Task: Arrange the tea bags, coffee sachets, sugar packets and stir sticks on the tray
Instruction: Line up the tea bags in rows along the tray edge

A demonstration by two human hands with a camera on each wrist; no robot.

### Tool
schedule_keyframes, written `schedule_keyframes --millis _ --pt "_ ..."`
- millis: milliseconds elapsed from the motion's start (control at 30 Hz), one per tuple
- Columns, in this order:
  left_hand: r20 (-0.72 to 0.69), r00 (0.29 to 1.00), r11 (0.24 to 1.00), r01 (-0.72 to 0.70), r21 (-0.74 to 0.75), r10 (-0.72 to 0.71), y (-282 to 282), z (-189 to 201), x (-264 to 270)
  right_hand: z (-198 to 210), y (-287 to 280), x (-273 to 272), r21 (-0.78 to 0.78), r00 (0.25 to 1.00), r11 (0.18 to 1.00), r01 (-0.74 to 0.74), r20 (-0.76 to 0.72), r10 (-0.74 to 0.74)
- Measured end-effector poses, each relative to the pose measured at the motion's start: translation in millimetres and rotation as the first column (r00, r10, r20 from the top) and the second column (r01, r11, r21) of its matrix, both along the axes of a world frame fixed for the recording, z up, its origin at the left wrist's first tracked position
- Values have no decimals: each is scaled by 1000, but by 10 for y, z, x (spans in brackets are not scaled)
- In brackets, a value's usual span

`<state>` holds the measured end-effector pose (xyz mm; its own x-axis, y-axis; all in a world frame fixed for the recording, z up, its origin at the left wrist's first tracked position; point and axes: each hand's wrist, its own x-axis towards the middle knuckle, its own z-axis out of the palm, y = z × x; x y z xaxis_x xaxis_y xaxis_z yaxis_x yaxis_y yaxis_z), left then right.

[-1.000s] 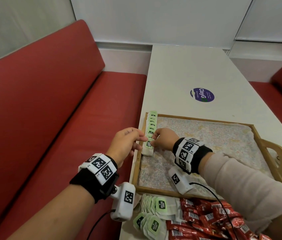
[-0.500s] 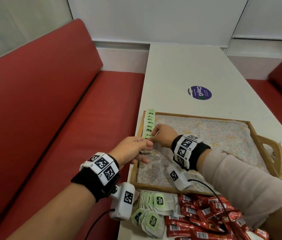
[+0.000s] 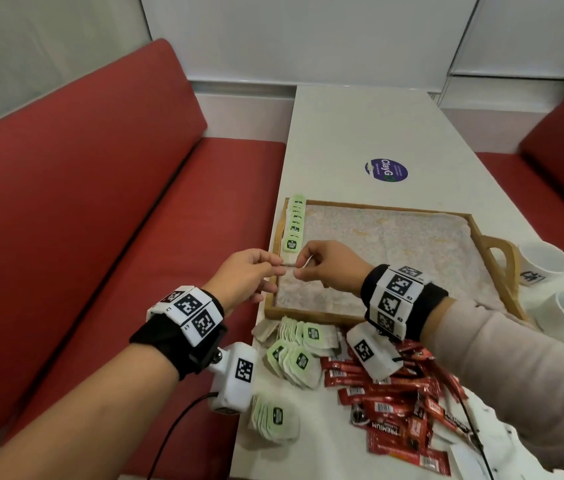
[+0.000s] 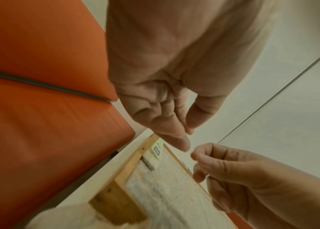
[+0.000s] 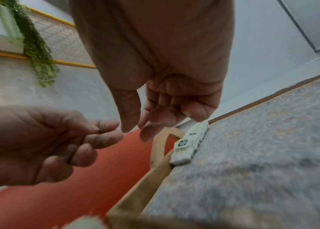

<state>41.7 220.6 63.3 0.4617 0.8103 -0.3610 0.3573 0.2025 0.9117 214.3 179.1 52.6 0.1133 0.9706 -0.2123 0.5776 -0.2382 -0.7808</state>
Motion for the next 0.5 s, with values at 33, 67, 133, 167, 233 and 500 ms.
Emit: schedule_keyframes --millis 33,67,133,167,233,500 --pt "-10 1000 1000 3 4 -3 -32 -20 -36 -7 -78 -49 11 1000 1000 -22 -4 22" --pt "-22 1000 1000 7 8 -7 -81 -42 -81 -22 -170 -109 19 999 999 -48 0 48" --pt "-39 999 1000 13 8 -12 -175 -81 -158 -56 -331 -222 11 993 994 -110 42 109" --pt "-44 999 1000 17 3 -17 -223 -100 -192 -75 -402 -276 -1 988 990 -143 62 143" --pt "-58 998 999 38 -3 -38 -319 -139 -255 -112 -520 -379 -33 976 979 -203 67 205" --pt "-247 955 984 174 25 -163 -557 -300 -465 -59 -910 -675 -72 933 933 -353 47 356"
